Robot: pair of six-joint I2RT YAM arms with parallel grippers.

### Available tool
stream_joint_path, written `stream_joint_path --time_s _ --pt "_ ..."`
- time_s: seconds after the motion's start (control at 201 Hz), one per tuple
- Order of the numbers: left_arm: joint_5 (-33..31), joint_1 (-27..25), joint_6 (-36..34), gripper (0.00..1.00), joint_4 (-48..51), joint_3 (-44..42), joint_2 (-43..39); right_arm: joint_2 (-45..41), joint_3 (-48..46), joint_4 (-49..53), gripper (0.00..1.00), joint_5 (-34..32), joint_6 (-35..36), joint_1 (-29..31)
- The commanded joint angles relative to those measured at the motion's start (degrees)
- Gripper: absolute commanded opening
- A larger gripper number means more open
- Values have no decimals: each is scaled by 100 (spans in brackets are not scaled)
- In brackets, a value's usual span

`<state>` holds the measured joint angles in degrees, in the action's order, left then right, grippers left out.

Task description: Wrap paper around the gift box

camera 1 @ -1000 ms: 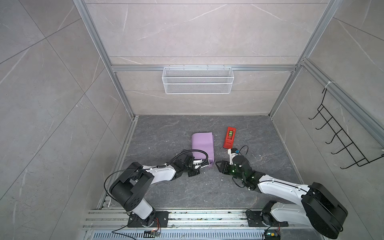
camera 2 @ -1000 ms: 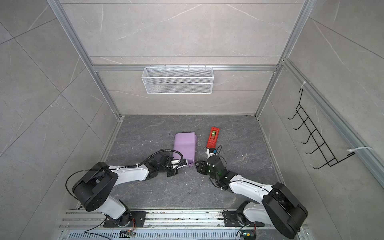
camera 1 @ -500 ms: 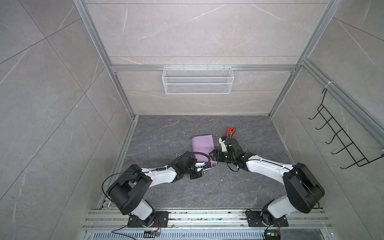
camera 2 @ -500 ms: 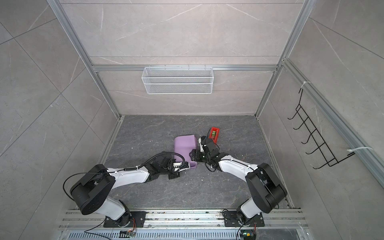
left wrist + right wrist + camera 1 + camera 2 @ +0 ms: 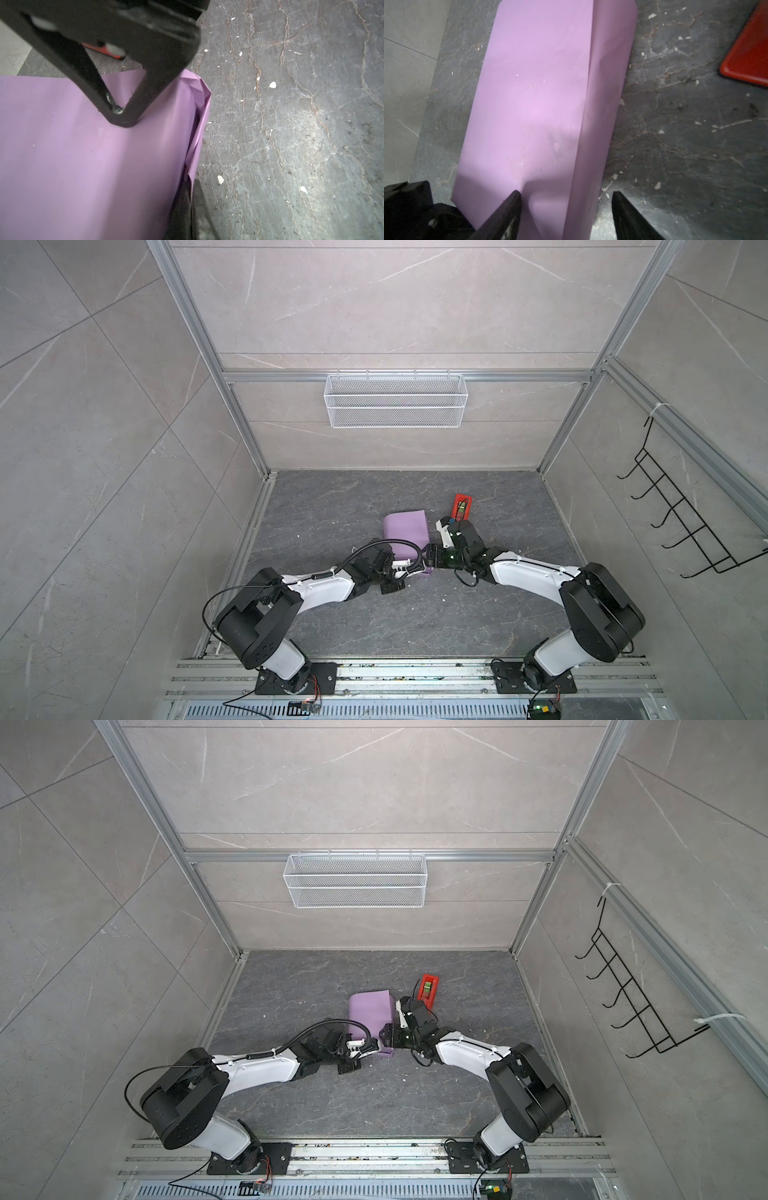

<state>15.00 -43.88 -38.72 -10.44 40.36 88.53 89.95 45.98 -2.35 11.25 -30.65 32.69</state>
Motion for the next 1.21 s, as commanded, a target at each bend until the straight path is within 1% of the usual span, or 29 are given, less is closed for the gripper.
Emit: stream_joint_path --time_s 0.0,0.174,0.333,0.468,0.592,0.757,0.776,0.836,0.941,1.1,1.205 --pt "119 -28 153 2 -392 321 -47 110 -225 354 70 -105 257 -1" --pt "-29 -36 455 3 -502 350 76 61 -236 349 69 -54 390 1" --pt "-179 -30 735 3 -560 333 85 -60 -195 332 70 151 587 1" --pt "-201 -28 820 3 -581 282 99 -223 -169 357 71 336 777 1" --pt "-165 -33 874 3 -582 202 103 -460 -180 456 73 345 934 5" --pt "-94 -29 884 3 -591 91 77 -907 -382 560 78 144 1128 -4" --pt "-94 -33 884 3 -599 79 77 -953 -429 552 83 120 1154 3" --pt "-89 -26 885 3 -602 69 76 -1076 -627 425 89 88 1208 8" --pt "-69 -39 866 3 -608 69 85 -1180 -1006 29 96 65 1211 75" --pt "-37 -32 857 3 -591 69 94 -1098 -1480 -687 98 -213 1136 365" --pt "-29 -30 849 3 -589 77 94 -795 -1624 -1085 98 -510 1067 622"
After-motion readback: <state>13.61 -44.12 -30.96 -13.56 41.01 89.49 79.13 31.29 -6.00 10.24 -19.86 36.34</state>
